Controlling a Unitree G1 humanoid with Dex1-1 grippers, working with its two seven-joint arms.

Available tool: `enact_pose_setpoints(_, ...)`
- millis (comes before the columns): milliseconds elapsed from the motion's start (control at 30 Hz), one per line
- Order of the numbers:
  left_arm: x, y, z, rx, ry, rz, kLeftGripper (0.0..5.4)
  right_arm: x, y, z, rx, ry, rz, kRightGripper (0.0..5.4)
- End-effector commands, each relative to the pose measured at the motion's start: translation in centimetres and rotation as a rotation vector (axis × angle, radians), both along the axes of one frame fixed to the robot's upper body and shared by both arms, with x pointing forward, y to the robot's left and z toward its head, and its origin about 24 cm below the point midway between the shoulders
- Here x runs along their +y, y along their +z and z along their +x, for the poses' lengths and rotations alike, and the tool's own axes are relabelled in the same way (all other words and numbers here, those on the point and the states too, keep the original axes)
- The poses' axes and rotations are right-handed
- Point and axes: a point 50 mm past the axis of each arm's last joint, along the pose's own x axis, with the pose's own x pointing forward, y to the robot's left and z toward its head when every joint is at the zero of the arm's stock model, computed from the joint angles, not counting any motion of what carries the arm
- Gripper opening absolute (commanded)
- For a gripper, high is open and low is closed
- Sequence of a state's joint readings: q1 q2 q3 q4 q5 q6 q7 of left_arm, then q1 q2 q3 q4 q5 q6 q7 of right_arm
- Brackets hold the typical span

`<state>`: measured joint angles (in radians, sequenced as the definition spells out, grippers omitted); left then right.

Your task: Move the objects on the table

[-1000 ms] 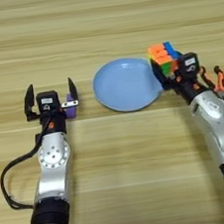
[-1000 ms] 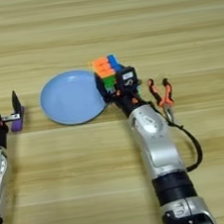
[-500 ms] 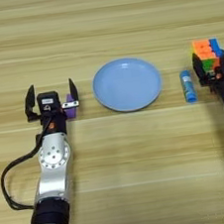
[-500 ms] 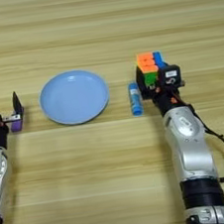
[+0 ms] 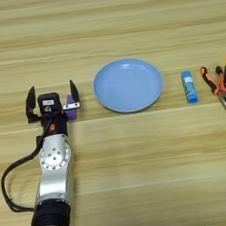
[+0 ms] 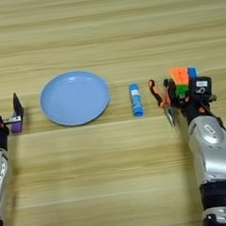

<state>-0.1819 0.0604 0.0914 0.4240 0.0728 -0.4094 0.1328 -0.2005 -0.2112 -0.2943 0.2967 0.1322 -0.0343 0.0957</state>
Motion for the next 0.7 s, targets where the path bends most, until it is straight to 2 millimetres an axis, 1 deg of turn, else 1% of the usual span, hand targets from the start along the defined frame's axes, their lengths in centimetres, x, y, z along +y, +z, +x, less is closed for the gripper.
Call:
enact_pose_setpoints(33, -0.2, 0.3, 0.3, -0.006, -0.013, 0.005, 5.4, -0.8, 0.3, 0.2, -0.012, -0.024, -0.004, 3.39)
enact_pose_setpoints(367, -0.2, 0.3, 0.3, -0.006, -0.018, 0.006, 5.4, -2.0, 0.0, -0.2, 0.002, -0.071, -0.022, 3.39)
enact_pose_setpoints(533, -0.2, 0.3, 0.3, -0.007, -0.018, 0.006, 5.4, -2.0, -0.7, -0.2, 0.031, -0.07, -0.011, 3.39)
enact_pose_setpoints(700, -0.2, 0.4, 0.3, -0.007, -0.02, 0.008, 5.4, -1.6, -1.0, 0.0, 0.04, -0.051, -0.005, 3.39)
